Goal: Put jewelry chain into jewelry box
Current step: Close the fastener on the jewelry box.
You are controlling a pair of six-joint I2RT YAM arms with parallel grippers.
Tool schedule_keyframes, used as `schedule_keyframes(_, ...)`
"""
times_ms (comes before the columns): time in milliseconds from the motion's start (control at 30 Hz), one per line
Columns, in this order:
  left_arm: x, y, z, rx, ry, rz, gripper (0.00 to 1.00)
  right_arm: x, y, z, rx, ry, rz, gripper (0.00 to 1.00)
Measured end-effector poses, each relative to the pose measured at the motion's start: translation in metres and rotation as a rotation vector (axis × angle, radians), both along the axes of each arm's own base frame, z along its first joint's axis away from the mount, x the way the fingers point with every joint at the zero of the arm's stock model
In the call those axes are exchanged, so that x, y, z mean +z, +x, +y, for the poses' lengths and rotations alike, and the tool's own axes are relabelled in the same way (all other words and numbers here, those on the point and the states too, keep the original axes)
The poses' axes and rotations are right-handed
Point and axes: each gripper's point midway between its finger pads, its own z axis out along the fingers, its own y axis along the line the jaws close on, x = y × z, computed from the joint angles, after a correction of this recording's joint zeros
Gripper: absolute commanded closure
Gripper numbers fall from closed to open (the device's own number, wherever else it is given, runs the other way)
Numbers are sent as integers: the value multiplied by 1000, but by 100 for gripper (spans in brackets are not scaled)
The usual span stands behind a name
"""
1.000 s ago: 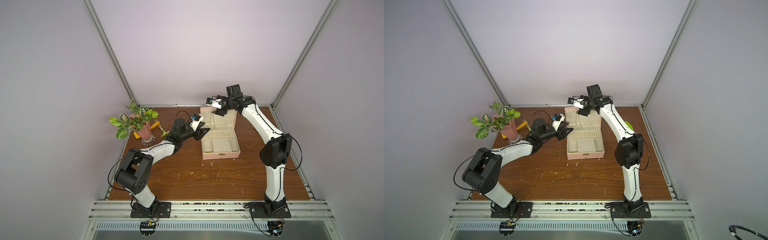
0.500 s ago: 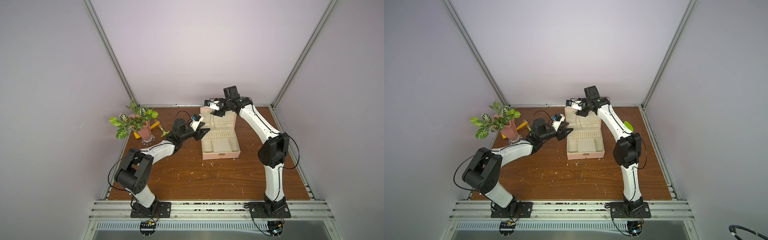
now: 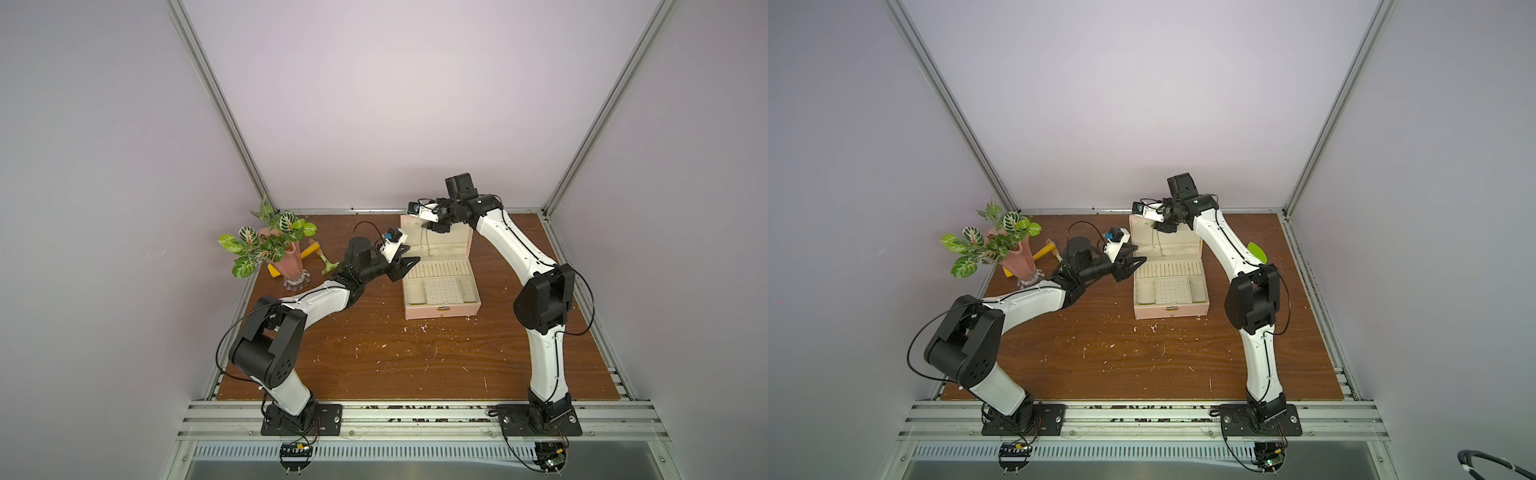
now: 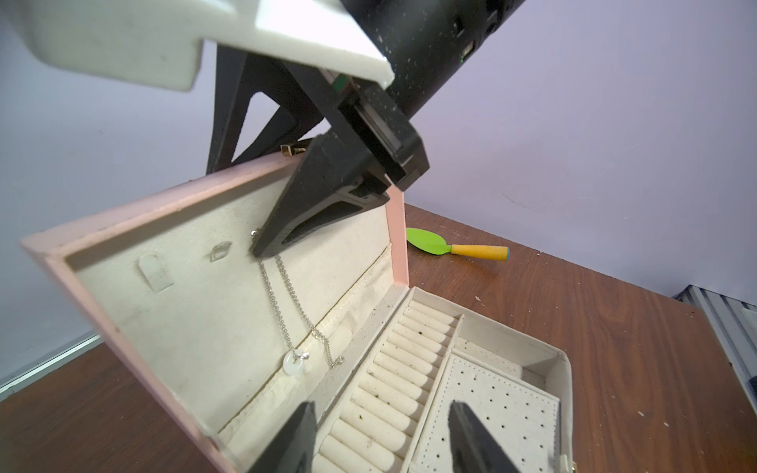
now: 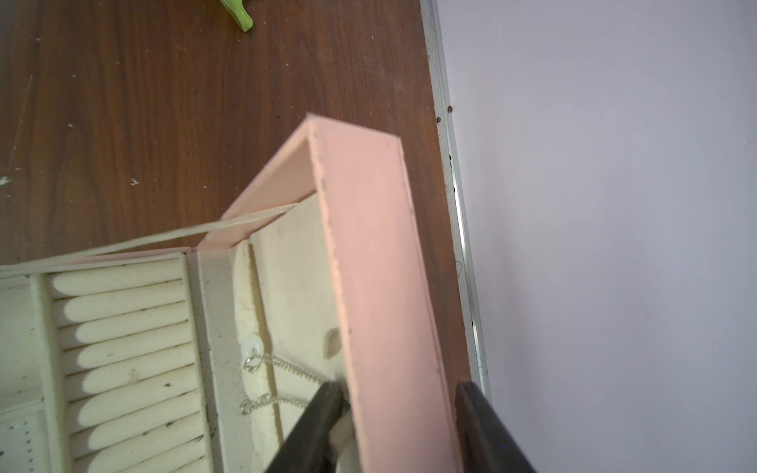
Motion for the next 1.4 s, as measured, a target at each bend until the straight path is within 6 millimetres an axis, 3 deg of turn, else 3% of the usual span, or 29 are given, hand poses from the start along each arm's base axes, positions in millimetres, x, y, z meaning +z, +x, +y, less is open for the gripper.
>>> schedule_keyframes(700,-5,-1,0,-1,13,15,44,6,-9,-4,0,-14,34,53)
schedule_keyframes(1133,-7,-1,1,-2,21,24,44,11,-11,-4,15,-21,25,74)
schedule_keyframes(1400,-7,-1,1,-1,21,22,44,10,-9,-7,8,-28,23,98)
